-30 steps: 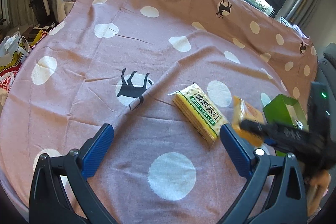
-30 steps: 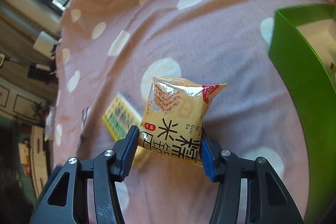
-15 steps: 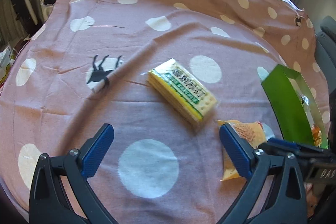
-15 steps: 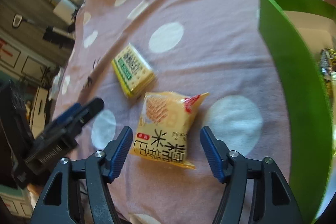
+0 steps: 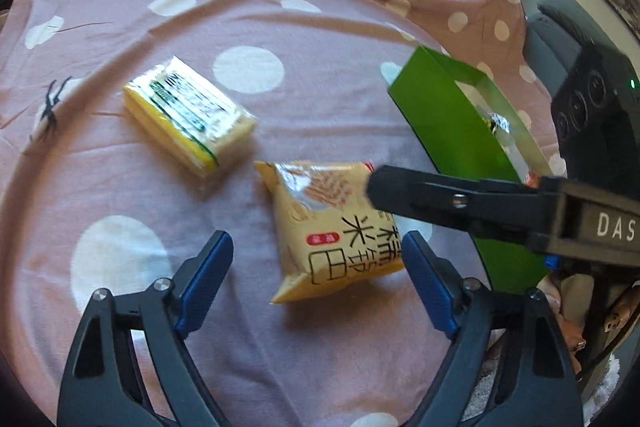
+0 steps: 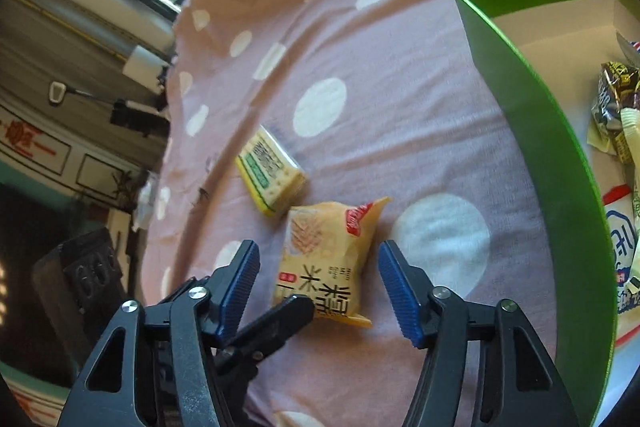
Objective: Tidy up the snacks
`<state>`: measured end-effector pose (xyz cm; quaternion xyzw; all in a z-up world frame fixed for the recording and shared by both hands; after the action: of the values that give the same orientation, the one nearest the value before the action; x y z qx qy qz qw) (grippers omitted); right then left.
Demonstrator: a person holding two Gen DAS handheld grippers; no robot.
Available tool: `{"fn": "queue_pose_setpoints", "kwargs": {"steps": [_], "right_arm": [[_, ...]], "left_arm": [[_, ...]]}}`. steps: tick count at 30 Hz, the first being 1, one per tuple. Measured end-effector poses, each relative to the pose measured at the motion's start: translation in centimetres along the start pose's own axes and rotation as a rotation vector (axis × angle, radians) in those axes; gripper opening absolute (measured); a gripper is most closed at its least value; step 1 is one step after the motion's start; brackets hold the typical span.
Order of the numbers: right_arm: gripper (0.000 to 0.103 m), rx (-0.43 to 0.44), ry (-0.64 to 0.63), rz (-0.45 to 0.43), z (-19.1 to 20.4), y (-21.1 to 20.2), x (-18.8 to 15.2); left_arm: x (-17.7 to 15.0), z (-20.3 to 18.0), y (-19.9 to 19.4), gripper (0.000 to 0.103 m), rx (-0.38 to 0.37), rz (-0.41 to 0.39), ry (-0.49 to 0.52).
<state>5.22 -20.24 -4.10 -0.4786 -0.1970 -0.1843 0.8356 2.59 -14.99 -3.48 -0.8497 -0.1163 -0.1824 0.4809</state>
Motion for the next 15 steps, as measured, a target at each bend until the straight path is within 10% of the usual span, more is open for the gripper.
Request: {"fn": "queue_pose_setpoints", "kwargs": {"steps": [15], "right_arm": [[0.050, -0.033, -0.055, 0.048, 0.2, 1.0, -1.3]], "left_arm": [[0.6, -2.2, -0.4, 0.054, -0.081, -0.062, 0.011]]}}
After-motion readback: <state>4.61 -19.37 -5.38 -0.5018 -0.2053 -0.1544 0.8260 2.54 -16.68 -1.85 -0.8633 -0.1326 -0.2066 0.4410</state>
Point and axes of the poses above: each gripper's, at about its wrist camera, not at the fingertips, and y roughly the way its jaws point, z to its left, x to its top, the point moved 10 cm from there along y, roughly the way its jaws point, and after that the axes turned 11 degrees about -y, right-handed, at the moved point
